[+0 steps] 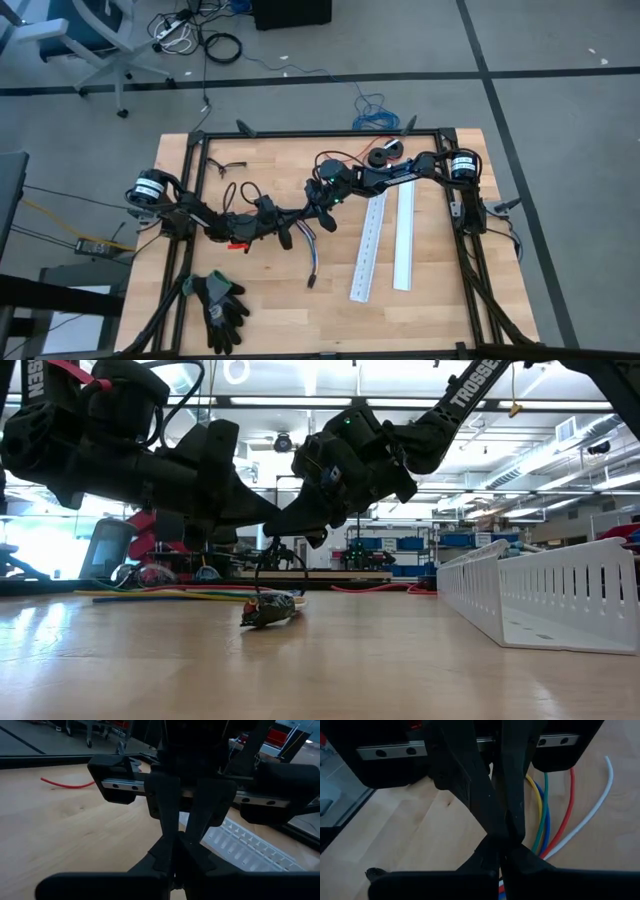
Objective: Ziptie cables
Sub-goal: Wrap the cable wires with the black zip tie
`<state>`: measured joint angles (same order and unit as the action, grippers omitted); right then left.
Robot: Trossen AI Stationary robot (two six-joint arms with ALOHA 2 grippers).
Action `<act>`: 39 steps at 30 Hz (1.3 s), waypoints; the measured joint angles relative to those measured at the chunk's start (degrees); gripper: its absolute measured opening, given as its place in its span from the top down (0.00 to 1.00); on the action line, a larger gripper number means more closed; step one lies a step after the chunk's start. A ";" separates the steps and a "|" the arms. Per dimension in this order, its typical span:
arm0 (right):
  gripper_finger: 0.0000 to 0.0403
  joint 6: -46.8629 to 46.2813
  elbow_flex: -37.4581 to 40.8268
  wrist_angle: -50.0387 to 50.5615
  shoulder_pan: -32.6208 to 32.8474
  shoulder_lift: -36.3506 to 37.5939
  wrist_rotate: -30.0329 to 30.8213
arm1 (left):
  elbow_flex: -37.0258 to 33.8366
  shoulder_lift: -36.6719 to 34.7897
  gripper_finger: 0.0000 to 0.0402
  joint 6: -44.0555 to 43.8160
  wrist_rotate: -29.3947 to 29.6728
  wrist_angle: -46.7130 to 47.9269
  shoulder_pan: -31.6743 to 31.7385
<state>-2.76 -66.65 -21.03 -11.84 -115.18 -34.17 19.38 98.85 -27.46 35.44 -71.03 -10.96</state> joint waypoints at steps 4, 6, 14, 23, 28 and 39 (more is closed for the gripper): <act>1.00 -0.02 0.00 -0.01 0.00 -0.02 0.20 | 0.00 -0.02 0.98 0.04 0.12 0.40 0.09; 1.00 -0.02 0.01 -0.01 0.00 -0.09 0.38 | 0.05 -0.02 0.99 0.04 0.29 0.95 0.09; 1.00 -0.04 0.02 0.11 0.00 -0.13 0.27 | 0.06 -0.02 0.99 1.71 0.90 0.47 0.09; 1.00 -0.06 -0.07 1.93 0.30 -0.07 -0.03 | 0.00 0.09 1.00 3.15 1.07 -0.10 0.06; 0.97 1.30 -0.09 2.64 1.14 0.04 -1.06 | -0.04 0.09 1.00 4.49 0.94 -1.53 0.00; 0.88 1.42 -0.07 4.34 1.75 0.04 -1.47 | -0.07 0.09 1.00 5.80 1.82 -3.89 0.06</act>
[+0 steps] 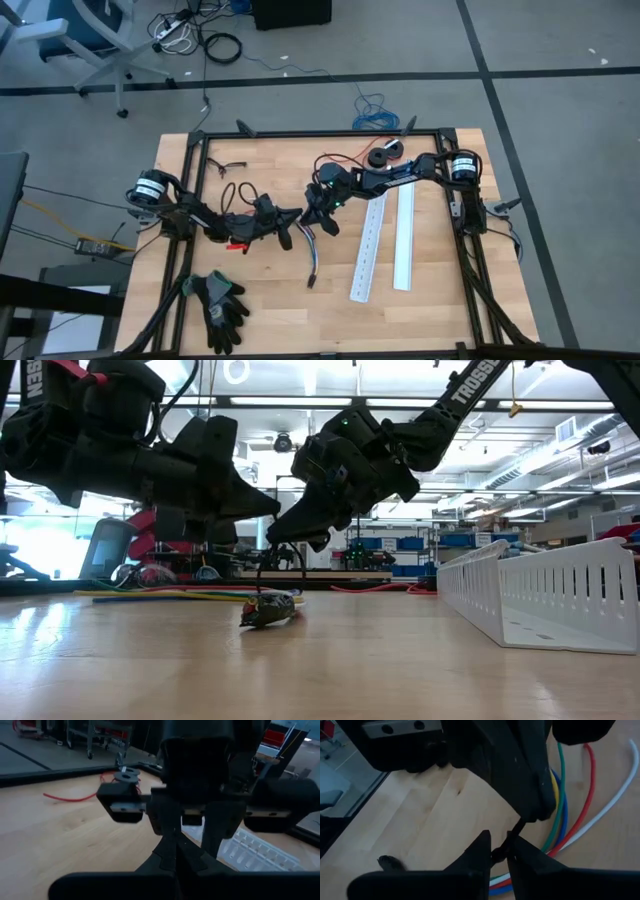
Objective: Ziptie cables
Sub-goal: Wrap the cable wires with the black zip tie
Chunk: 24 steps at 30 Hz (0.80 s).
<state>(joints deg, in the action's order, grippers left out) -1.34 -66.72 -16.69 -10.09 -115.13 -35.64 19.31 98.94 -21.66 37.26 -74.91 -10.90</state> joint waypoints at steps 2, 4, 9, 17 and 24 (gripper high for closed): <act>0.89 0.04 0.00 0.31 0.31 0.00 0.06 | 0.00 0.00 1.00 1.24 0.15 -1.39 0.00; 0.89 0.06 0.00 0.53 0.79 0.00 0.07 | -0.04 0.00 1.00 2.69 0.16 -2.92 0.00; 0.89 0.07 0.00 1.05 1.54 0.00 0.33 | -0.04 0.00 1.00 3.60 2.31 -4.00 0.00; 0.89 1.63 0.00 3.49 3.68 0.00 4.12 | -0.11 0.00 1.00 8.30 7.74 -9.30 0.00; 0.89 3.13 0.00 6.15 5.15 0.00 7.02 | -0.11 -0.06 1.00 14.85 15.89 -15.17 -0.02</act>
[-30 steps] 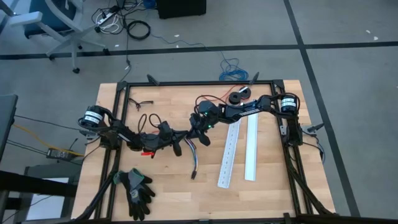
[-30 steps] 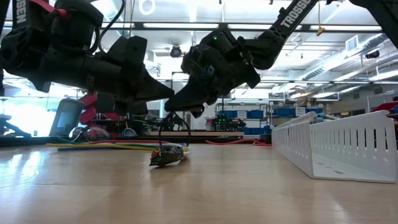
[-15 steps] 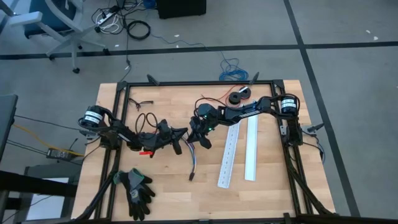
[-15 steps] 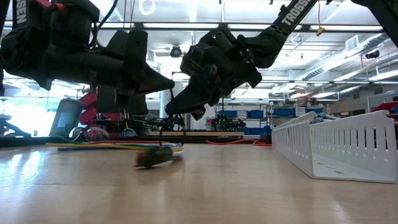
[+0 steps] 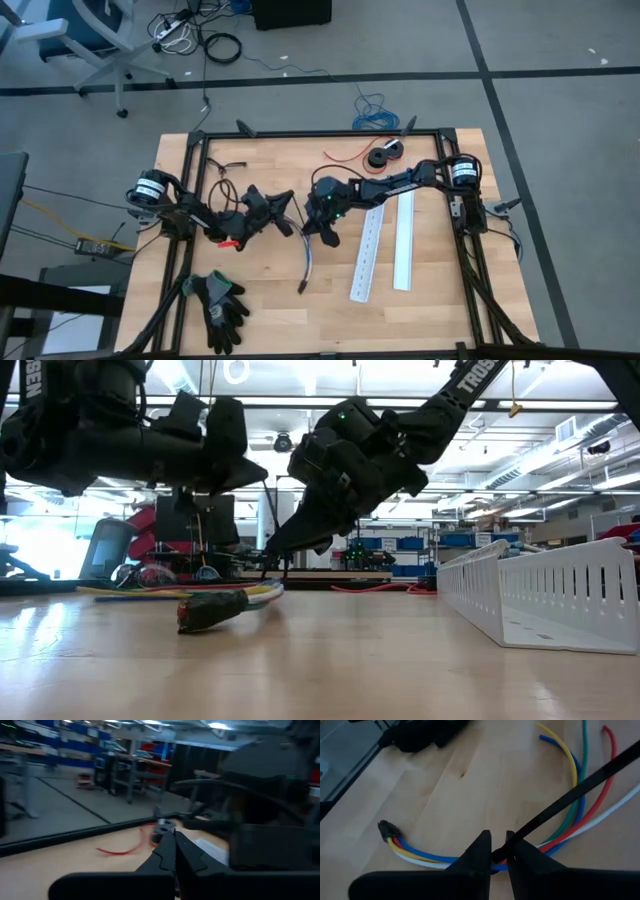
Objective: Ziptie cables
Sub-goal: Wrap the cable wires with the black zip tie
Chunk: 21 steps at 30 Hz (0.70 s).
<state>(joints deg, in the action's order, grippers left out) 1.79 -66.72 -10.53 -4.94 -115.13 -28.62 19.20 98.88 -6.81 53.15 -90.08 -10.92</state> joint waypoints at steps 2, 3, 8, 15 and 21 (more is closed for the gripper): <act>0.89 0.40 0.02 0.53 0.37 0.00 0.69 | 0.01 -0.90 1.00 0.89 2.48 0.34 0.00; 0.89 0.61 0.03 0.71 0.52 0.00 0.79 | 0.07 -1.10 1.00 1.07 3.28 -0.10 0.00; 0.89 0.96 0.06 1.59 1.14 0.00 1.11 | 0.11 -3.22 1.00 3.66 8.17 -0.09 0.00; 0.89 1.39 0.07 2.41 2.11 0.00 2.24 | 0.09 -8.60 1.00 10.69 16.05 0.12 0.00; 0.89 1.48 -0.04 2.95 2.44 0.00 3.12 | 0.11 -10.98 1.00 15.25 20.54 0.01 -0.02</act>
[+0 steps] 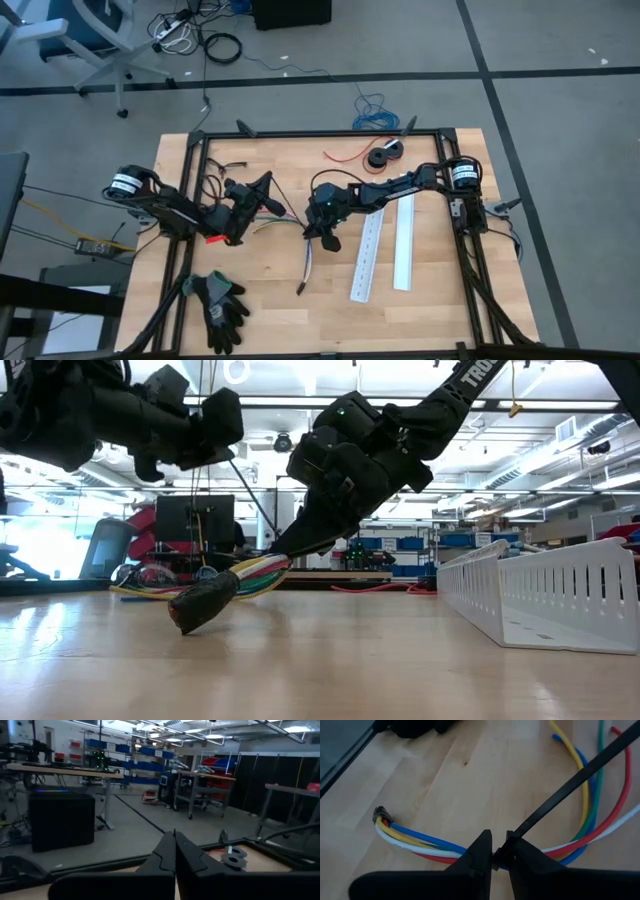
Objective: Ziptie cables
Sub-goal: Wrap the cable wires with the black zip tie
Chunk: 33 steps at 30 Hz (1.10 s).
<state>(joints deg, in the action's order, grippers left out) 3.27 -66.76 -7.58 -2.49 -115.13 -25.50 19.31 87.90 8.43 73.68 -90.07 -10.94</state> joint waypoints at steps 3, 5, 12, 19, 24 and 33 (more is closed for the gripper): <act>0.89 -0.02 0.00 0.27 0.14 0.02 0.77 | -0.01 0.00 1.00 0.75 3.28 0.31 -0.03; 0.89 -0.04 -0.04 0.34 0.14 0.02 0.83 | 0.00 -0.02 1.00 2.05 5.31 0.21 -0.04; 0.89 -0.07 -0.02 0.61 0.14 0.07 0.84 | 0.00 -0.04 1.00 3.08 8.11 0.16 -0.04; 0.89 -0.67 0.15 -0.13 0.08 0.00 2.72 | 0.02 -0.20 1.00 2.92 8.82 0.77 -0.89; 0.86 -0.68 0.39 -2.09 -0.55 -0.28 -0.07 | 0.02 -0.34 1.00 -1.82 9.24 5.51 -4.09; 0.70 -0.69 0.44 -2.81 -1.56 -0.35 -0.69 | 0.04 -0.37 1.00 -14.99 5.49 18.54 -7.81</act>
<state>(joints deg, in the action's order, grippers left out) 2.58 -66.32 -10.39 -4.06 -115.48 -26.20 19.35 87.53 -6.56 79.18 -71.53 -18.75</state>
